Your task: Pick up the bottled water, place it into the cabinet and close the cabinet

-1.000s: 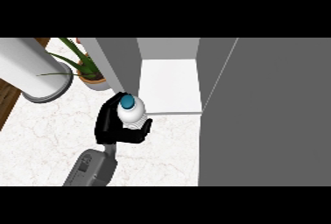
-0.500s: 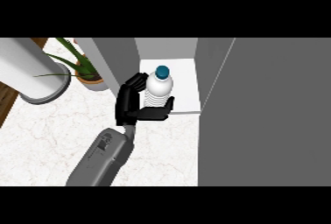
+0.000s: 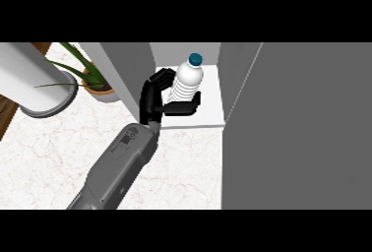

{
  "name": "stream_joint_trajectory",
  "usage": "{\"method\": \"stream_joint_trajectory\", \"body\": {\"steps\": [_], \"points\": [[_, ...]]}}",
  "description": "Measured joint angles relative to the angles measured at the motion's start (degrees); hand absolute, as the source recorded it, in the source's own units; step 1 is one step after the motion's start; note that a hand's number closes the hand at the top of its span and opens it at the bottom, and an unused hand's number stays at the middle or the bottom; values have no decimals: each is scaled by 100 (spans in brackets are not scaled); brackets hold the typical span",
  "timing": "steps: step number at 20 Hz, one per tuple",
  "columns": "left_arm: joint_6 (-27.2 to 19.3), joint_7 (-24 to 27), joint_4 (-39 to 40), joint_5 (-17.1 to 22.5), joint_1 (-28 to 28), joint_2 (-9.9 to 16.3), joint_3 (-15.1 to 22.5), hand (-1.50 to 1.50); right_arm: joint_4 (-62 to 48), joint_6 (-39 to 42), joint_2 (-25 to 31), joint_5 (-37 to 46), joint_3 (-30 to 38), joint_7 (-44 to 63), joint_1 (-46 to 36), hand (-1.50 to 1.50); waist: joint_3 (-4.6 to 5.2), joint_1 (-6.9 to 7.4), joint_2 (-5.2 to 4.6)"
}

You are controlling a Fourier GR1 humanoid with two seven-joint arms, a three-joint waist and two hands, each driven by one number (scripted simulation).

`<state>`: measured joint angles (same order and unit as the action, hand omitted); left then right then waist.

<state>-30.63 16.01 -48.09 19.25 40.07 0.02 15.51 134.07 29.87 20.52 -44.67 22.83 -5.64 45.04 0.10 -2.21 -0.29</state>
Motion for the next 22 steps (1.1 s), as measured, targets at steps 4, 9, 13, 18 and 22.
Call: {"method": "stream_joint_trajectory", "body": {"steps": [4,9,13,18,22], "points": [[71,220,655,243,392,0,-113,150,-18,83,-23,-66,60,-12,29,-150,0,-42,-8],[8,514,1363,404,950,-1,-289,150,-46,177,75,-167,211,2,80,-150,1,-86,-23],[-95,686,1949,482,1396,10,-382,150,-70,295,-34,-214,139,-61,83,-150,0,-127,-38],[-121,960,2666,394,1839,38,-499,-150,-86,304,-34,-262,75,-26,15,-150,0,-143,-66],[-174,1051,3168,293,2134,49,-536,-150,-104,286,-31,-291,32,-13,-105,-150,0,-169,-84]]}}
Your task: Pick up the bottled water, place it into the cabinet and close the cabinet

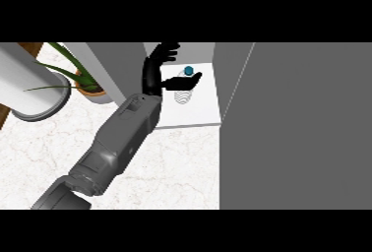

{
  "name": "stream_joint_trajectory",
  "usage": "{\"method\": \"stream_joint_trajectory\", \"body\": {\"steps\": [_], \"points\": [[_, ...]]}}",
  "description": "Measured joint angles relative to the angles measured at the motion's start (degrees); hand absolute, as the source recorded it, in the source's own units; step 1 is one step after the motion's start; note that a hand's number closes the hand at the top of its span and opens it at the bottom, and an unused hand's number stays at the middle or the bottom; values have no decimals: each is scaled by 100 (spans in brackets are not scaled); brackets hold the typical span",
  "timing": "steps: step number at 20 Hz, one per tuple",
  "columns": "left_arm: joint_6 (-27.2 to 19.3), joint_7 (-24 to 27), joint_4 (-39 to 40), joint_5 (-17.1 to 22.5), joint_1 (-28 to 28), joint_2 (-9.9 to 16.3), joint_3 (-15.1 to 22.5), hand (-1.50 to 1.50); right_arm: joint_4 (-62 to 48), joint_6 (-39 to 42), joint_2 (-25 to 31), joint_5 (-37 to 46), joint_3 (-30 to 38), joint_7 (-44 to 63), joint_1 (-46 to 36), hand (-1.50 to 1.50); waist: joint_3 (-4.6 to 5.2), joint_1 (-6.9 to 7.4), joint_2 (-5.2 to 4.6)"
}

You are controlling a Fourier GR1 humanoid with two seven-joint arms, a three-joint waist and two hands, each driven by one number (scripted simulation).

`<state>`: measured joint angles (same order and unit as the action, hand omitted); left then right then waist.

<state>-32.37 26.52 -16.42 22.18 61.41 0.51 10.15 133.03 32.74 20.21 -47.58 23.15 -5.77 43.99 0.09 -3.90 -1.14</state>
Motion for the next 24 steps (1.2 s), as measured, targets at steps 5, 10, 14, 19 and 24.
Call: {"method": "stream_joint_trajectory", "body": {"steps": [5,10,14,19,24], "points": [[-75,-25,422,-52,319,7,-54,-150,-4,96,57,-49,64,2,36,-150,0,-43,-5],[-7,115,642,-58,492,21,-152,-150,-5,66,49,-83,9,11,-42,-150,2,-66,-29],[259,449,575,7,527,13,-282,-150,-9,87,74,-112,69,3,-46,-150,4,-50,-22],[511,800,392,113,610,-24,-383,-150,-4,19,112,-135,128,69,-141,-150,2,2,12],[738,1017,180,317,437,-42,-310,-150,17,-74,99,-157,111,179,-229,-150,0,34,47]]}}
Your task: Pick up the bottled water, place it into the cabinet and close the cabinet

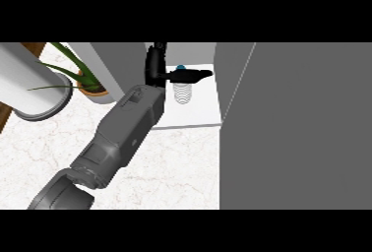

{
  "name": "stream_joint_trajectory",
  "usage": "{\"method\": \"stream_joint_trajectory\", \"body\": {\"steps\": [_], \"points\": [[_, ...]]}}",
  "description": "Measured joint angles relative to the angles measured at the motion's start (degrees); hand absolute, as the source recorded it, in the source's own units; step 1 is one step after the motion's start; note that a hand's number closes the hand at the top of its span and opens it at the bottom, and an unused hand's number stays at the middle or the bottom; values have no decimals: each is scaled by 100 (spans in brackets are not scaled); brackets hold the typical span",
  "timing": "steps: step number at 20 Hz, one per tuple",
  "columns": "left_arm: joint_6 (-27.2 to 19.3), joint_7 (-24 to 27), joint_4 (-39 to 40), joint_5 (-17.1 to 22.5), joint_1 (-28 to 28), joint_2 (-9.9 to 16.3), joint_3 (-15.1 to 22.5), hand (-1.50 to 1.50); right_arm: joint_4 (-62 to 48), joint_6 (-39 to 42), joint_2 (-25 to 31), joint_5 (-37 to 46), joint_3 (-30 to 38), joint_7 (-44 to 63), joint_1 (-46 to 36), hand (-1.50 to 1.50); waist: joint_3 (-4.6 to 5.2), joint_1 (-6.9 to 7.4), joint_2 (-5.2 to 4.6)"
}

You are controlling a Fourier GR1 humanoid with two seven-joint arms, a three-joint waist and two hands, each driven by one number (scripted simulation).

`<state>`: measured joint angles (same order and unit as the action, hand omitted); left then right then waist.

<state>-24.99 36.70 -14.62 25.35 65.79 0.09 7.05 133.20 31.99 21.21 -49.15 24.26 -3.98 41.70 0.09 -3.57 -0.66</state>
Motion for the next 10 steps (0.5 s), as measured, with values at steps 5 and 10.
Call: {"method": "stream_joint_trajectory", "body": {"steps": [5,10], "points": [[2,56,-472,330,-298,-6,300,-150,19,-109,-77,-10,-64,129,-94,-150,-1,55,42],[-83,-147,-1316,769,-812,-8,887,-150,31,-149,-7,-37,97,220,-133,-150,-2,117,85]]}}
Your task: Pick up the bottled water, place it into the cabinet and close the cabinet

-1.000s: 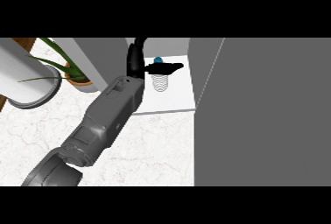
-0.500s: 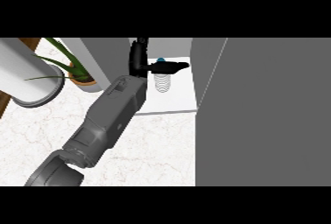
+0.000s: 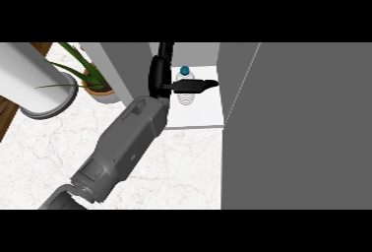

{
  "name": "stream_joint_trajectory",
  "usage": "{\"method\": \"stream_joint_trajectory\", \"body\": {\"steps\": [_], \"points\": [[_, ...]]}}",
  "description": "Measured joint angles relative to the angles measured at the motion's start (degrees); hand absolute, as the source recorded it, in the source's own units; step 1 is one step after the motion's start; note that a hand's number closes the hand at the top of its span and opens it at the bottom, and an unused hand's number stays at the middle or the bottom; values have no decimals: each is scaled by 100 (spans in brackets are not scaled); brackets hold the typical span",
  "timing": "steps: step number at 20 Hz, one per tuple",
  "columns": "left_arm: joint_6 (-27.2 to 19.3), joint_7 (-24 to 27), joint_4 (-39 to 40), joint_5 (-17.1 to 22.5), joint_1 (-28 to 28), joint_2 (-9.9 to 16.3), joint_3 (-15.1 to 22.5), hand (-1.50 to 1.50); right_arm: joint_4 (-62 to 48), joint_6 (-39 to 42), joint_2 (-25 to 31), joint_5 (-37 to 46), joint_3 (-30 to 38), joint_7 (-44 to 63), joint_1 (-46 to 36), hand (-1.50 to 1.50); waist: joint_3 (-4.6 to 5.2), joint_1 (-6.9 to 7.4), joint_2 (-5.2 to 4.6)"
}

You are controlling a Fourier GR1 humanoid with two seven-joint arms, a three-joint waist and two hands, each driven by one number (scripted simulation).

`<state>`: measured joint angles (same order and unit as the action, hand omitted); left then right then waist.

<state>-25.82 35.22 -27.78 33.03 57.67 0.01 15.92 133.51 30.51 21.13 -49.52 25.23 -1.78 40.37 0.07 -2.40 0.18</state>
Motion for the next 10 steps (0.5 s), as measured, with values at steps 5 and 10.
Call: {"method": "stream_joint_trajectory", "body": {"steps": [5,10], "points": [[-142,-146,-1097,228,-833,-1,685,-150,19,-31,-181,-4,-63,40,65,-150,-1,126,32],[-388,-222,-2355,277,-1871,0,1334,-150,29,-41,-252,-14,-81,72,91,-150,-1,229,45]]}}
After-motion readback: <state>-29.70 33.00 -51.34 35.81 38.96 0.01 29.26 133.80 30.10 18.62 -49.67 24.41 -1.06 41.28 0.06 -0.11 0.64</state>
